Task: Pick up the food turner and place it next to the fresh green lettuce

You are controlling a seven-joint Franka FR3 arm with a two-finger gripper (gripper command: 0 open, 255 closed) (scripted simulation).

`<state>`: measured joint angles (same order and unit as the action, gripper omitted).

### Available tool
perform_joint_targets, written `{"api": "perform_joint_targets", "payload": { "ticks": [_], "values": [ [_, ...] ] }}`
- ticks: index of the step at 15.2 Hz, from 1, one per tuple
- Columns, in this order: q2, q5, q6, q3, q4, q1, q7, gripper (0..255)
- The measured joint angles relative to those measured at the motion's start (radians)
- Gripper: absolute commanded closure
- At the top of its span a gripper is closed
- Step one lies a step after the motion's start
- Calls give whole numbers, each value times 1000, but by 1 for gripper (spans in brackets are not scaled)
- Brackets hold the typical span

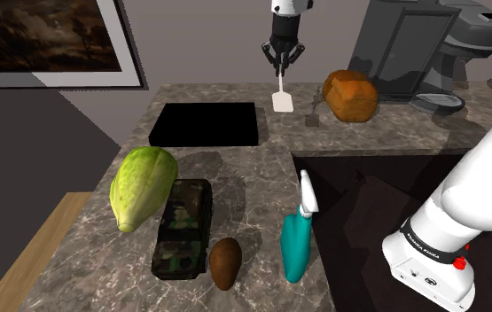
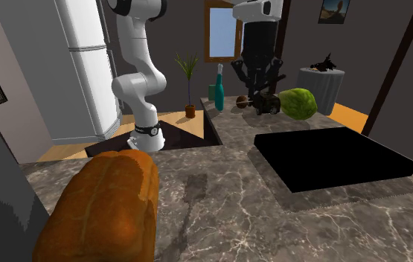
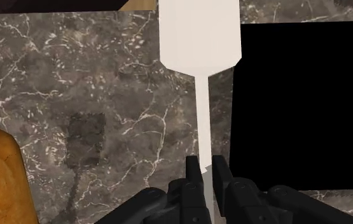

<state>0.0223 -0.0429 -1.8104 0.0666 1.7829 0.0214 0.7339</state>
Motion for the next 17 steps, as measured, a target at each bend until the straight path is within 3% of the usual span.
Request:
{"api": "perform_joint_targets", "payload": {
  "ticks": [9, 17],
  "values": [
    [154, 19, -3, 101, 162, -87, 182, 255],
    [216, 49, 0, 213, 226, -167, 362, 255]
  ]
}}
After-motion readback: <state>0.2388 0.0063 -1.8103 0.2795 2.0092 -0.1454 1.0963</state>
